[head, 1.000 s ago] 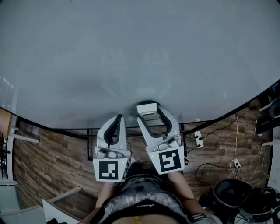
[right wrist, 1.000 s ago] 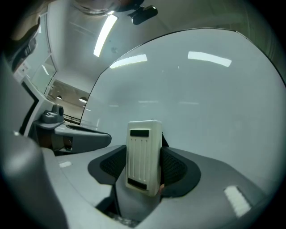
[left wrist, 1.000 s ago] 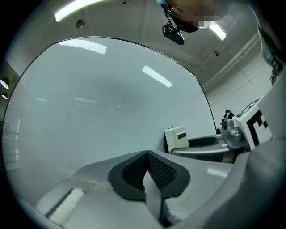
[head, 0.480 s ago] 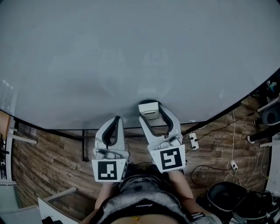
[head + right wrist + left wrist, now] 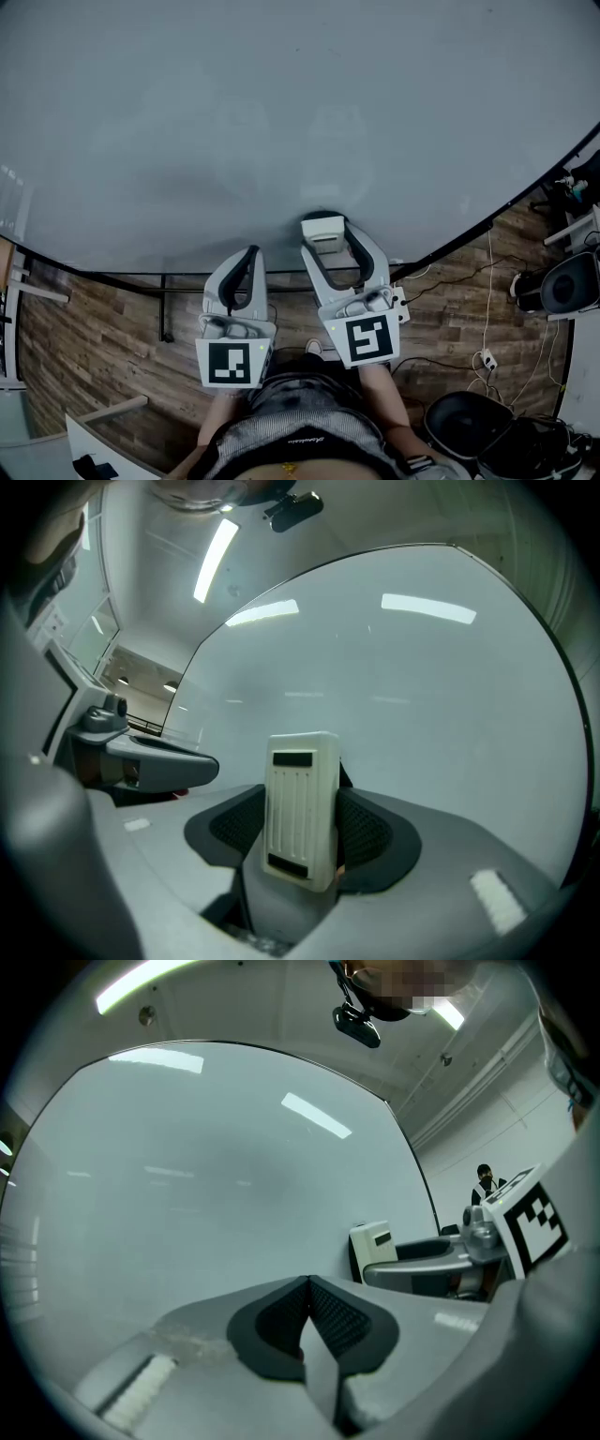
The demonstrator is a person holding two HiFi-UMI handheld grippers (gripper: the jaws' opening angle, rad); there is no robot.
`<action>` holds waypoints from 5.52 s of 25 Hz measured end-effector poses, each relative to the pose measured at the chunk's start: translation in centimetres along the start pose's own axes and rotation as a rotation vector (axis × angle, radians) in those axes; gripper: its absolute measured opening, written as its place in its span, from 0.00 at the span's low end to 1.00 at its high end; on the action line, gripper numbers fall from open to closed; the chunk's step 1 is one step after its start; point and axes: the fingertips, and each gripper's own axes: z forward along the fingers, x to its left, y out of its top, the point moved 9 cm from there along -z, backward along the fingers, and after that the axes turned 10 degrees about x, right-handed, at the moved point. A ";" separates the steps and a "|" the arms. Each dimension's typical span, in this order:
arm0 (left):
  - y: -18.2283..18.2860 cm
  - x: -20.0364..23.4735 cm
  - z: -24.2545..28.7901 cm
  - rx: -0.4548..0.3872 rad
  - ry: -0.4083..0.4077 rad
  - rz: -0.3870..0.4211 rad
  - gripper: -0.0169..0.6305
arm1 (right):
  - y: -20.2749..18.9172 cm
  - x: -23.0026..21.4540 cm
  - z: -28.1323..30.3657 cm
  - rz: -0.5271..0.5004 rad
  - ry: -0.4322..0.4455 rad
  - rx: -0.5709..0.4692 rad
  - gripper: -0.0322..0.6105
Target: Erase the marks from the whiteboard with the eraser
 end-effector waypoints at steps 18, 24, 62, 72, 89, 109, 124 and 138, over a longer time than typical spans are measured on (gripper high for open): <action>0.9 -9.7 5.0 -0.003 -0.048 0.002 0.03 | -3.4 -12.3 -5.9 0.027 -0.077 0.004 0.43; 0.8 -10.2 4.9 0.005 -0.051 0.015 0.03 | -3.9 -14.4 -7.3 0.059 -0.112 0.009 0.44; -2.2 -3.3 -1.6 0.061 -0.030 -0.015 0.03 | -2.8 -2.7 -0.6 0.151 -0.045 0.046 0.42; -4.0 6.1 -4.9 0.084 -0.022 -0.028 0.03 | -0.1 5.8 3.4 0.121 -0.065 0.029 0.42; -6.9 16.6 -8.9 0.071 -0.065 -0.037 0.03 | 2.7 16.0 9.3 0.101 -0.045 0.042 0.42; -8.6 25.7 -15.2 0.071 0.019 -0.077 0.03 | 4.9 24.7 12.8 0.066 0.003 0.030 0.43; -6.9 23.0 -13.5 0.082 0.146 -0.080 0.03 | 5.5 20.5 10.3 -0.033 -0.058 0.052 0.43; -7.5 32.7 -14.3 0.054 0.124 -0.009 0.03 | 5.7 26.1 13.8 0.052 -0.161 0.017 0.43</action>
